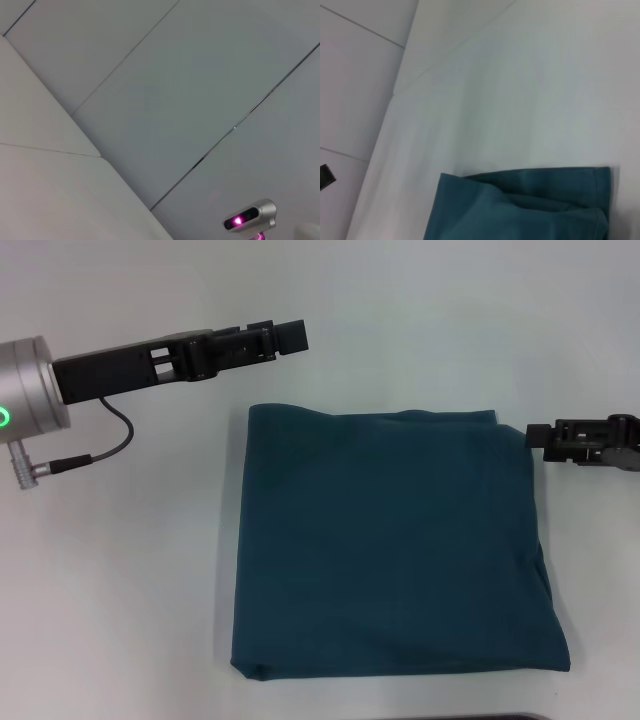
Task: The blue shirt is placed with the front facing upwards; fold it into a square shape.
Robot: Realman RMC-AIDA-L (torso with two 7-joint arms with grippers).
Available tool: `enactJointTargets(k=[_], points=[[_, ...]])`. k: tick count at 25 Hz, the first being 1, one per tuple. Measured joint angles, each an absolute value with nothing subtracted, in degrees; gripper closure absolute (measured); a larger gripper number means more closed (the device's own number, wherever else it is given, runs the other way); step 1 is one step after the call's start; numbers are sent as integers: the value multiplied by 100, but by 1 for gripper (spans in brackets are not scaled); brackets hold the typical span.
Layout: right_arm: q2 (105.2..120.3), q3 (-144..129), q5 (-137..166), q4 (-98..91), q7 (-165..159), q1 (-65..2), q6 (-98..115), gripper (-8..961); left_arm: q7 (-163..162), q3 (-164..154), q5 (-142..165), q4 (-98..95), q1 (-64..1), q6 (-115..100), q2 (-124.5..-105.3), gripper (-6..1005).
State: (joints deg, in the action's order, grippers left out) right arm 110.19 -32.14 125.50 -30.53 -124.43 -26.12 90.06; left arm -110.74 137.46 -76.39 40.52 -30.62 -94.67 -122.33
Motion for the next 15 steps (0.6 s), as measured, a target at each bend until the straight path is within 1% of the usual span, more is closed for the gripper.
enactJointTargets(k=[7, 11, 15], points=[[11179, -3267, 12569, -3025, -12474, -2658, 8703, 209, -11072, 13746, -7637, 4058, -3067, -9475, -12213, 34], [11217, -3272, 12570, -3001, -12476, -2659, 8552, 209, -11072, 13746, -7628, 4056, -3068, -9477, -12197, 35], [11222, -3281, 12626, -2953, -12487, -2645, 8550, 209, -11072, 13746, -7627, 4053, -3075, -9481, -12191, 35]])
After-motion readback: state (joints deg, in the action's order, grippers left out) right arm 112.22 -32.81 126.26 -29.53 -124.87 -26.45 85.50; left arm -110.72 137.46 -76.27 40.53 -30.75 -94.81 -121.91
